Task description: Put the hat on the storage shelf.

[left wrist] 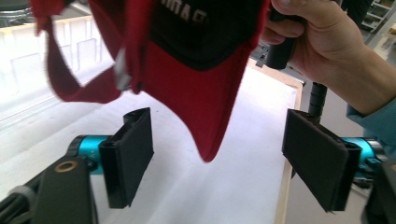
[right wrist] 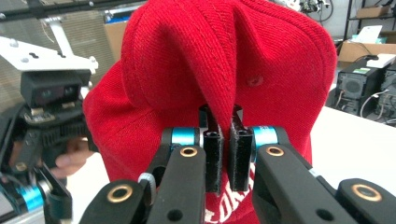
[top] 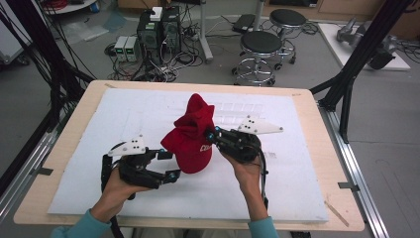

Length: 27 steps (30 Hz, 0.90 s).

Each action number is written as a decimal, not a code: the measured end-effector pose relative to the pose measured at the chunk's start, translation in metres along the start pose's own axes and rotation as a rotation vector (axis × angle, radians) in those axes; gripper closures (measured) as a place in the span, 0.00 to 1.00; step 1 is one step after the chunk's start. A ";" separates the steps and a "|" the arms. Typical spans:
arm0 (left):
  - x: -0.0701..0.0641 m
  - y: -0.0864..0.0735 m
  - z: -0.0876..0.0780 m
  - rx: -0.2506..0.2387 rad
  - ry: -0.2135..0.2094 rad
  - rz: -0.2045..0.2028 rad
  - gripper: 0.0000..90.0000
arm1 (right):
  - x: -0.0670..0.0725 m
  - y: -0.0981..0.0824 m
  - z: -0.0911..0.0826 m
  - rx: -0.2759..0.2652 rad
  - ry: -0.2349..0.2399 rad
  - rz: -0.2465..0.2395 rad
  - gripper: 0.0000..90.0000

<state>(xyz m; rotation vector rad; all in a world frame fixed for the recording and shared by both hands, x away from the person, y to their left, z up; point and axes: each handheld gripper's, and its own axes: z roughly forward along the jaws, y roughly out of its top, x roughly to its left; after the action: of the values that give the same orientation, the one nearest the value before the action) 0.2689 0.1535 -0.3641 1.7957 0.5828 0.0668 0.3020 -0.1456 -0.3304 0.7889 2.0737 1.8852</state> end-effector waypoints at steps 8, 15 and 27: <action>-0.003 0.000 0.012 -0.021 0.004 0.010 0.59 | 0.002 0.001 0.002 -0.021 0.016 0.012 0.97; -0.004 -0.002 0.014 -0.016 0.038 0.025 0.91 | 0.006 0.002 0.001 -0.041 0.030 0.013 0.97; -0.007 -0.002 0.016 -0.015 0.068 0.041 0.94 | 0.005 0.001 0.001 -0.038 0.021 0.020 0.96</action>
<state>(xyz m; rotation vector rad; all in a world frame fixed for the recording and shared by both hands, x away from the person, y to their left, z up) 0.2676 0.1371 -0.3693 1.7961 0.5920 0.1602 0.2988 -0.1418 -0.3291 0.7874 2.0429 1.9456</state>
